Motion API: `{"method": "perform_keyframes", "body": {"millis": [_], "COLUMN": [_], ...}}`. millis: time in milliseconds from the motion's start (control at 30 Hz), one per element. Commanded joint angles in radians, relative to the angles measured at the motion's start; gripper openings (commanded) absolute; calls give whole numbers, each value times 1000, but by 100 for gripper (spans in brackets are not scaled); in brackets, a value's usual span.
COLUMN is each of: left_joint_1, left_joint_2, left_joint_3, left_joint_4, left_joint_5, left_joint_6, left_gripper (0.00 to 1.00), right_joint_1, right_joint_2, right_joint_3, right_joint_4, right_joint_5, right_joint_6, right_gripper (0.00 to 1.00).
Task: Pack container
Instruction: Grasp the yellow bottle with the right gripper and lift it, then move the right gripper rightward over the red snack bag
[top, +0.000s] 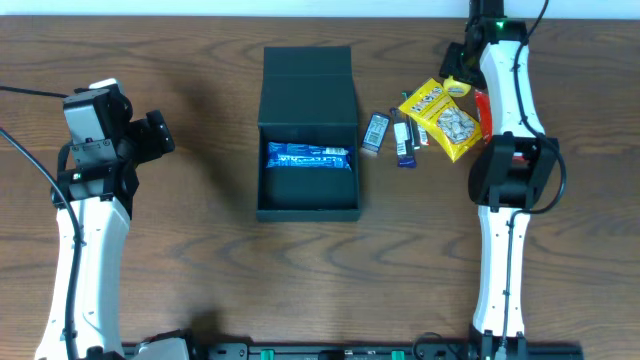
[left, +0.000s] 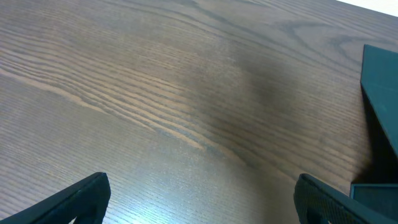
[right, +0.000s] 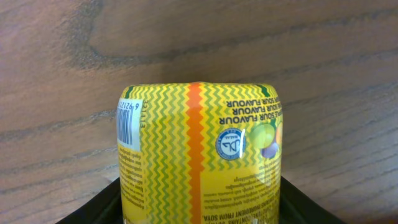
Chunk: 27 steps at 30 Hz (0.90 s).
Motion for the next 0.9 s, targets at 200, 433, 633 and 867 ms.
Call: {"method": "perform_keyframes", "body": {"millis": [200,433,633,867], "left_joint_1": [4,4,4,4], "left_joint_2": [2,2,2,2], "left_joint_3": [25,25,25,25], "left_joint_4": [5,11,11,11], "left_joint_5": [-1,-1,-1,-1], "left_joint_6": [0,0,0,0], "left_gripper": [95,95,95,96], "right_joint_1": [24,58,100,185], "right_joint_2": [19,17,17,14], "right_joint_3": [8,79,127,127], "right_joint_4": [10,39,40,42], "right_joint_5": [-16,-16,-24,-23], "right_joint_6": [3,-10,-21,-74], "right_gripper": [43,35,31,31]}}
